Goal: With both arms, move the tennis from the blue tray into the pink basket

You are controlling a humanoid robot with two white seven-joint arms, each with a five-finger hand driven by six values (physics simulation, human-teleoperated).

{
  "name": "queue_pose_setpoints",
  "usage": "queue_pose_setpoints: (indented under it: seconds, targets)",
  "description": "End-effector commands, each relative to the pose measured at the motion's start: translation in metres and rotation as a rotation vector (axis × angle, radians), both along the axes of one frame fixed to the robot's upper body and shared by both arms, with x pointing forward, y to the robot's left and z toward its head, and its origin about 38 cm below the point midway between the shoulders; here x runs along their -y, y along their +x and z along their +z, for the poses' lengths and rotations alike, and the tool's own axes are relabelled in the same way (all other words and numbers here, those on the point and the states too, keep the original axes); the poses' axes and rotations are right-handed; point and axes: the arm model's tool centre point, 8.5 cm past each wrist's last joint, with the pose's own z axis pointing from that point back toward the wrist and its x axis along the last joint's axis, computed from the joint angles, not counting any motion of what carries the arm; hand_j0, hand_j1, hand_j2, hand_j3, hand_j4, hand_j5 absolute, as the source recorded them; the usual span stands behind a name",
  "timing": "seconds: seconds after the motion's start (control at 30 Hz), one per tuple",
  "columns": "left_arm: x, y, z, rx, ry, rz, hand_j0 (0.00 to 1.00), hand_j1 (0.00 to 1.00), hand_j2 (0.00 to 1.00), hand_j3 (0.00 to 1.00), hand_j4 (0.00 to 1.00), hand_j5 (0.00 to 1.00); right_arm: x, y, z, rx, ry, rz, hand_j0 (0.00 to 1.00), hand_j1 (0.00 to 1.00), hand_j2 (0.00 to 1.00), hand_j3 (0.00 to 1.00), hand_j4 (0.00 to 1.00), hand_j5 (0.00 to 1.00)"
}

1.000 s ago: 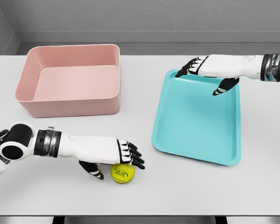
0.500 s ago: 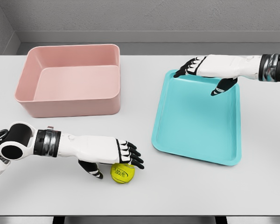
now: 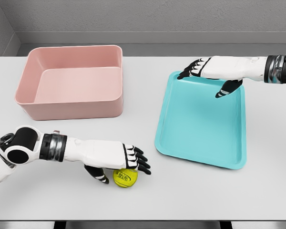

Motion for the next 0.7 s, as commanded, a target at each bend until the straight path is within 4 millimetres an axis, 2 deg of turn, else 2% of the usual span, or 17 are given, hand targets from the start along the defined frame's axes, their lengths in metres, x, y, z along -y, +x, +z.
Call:
queue_pose_setpoints:
  seconds: [0.0, 0.43, 0.67]
  targets:
    - [-0.001, 0.001, -0.001, -0.007, -0.002, 0.008, 1.00, 1.00, 1.00, 1.00, 1.00, 1.00, 0.000, 0.000, 0.001, -0.001, 0.006, -0.003, 1.00, 1.00, 1.00, 1.00, 1.00, 1.00]
    - [-0.005, 0.007, -0.006, -0.015, 0.010, 0.029, 1.00, 1.00, 1.00, 1.00, 1.00, 1.00, 0.003, 0.000, 0.001, -0.001, 0.006, -0.009, 1.00, 1.00, 1.00, 1.00, 1.00, 1.00]
    - [0.007, 0.005, -0.009, -0.004, 0.003, 0.008, 1.00, 1.00, 1.00, 1.00, 1.00, 1.00, 0.003, 0.000, 0.001, -0.001, 0.006, -0.010, 1.00, 1.00, 1.00, 1.00, 1.00, 1.00]
